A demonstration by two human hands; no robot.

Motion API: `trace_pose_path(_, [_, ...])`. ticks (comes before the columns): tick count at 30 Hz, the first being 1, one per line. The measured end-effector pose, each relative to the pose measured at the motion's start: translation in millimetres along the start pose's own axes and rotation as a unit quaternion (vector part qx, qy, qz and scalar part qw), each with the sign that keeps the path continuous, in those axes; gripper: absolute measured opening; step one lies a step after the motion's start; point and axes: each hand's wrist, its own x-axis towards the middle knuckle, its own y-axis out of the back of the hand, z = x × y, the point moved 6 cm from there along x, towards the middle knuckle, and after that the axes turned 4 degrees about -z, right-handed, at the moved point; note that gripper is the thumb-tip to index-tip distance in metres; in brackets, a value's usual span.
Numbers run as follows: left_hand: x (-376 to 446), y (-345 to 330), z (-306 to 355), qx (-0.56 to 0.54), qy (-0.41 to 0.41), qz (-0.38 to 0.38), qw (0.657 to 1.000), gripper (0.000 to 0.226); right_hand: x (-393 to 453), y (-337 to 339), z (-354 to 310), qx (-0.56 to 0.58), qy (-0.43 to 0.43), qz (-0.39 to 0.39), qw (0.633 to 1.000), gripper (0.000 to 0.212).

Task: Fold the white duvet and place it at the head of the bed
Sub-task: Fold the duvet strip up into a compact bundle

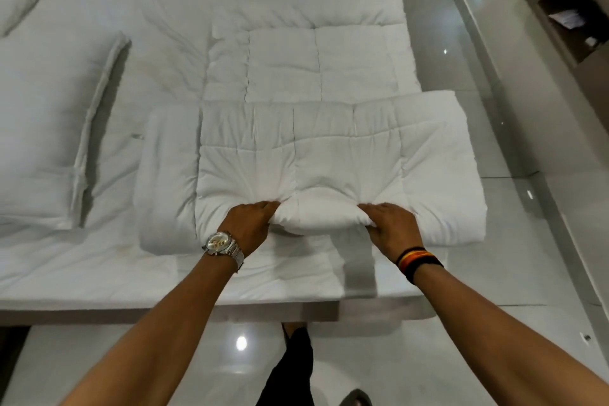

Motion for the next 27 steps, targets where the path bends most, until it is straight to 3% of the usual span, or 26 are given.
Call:
trace_pose_path(2, [-17, 15, 4, -0.023, 0.011, 0.012, 1.0, 0.045, -12, 12, -5, 0.001, -0.032, -0.029, 0.999, 0.036])
trace_pose_path(5, [-59, 32, 23, -0.046, -0.008, 0.02, 0.999, 0.043, -50, 37, -18, 0.017, -0.016, -0.008, 1.0, 0.035])
trace_pose_path(10, [-146, 52, 48, -0.066, -0.049, -0.021, 0.996, 0.031, -133, 78, -49, 0.067, 0.045, -0.018, 0.997, 0.033])
trace_pose_path(14, [-167, 100, 53, -0.086, -0.058, -0.064, 0.993, 0.012, -146, 126, -67, 0.072, 0.065, -0.045, 0.994, 0.018])
trace_pose_path(18, [-117, 162, 38, -0.068, -0.037, -0.041, 0.996, 0.02, -83, 170, -64, 0.073, 0.028, -0.073, 0.994, 0.024])
trace_pose_path(22, [-27, 210, 5, -0.088, 0.044, 0.083, 0.992, 0.028, 38, 189, -47, 0.044, -0.022, -0.072, 0.996, 0.032])
trace_pose_path(24, [11, 213, -4, -0.1, 0.07, 0.18, 0.976, 0.033, 105, 184, -33, 0.026, -0.058, -0.087, 0.994, 0.032])
trace_pose_path(27, [42, 163, 5, -0.027, 0.1, 0.211, 0.972, 0.061, 182, 174, -12, 0.012, -0.101, -0.054, 0.993, 0.034])
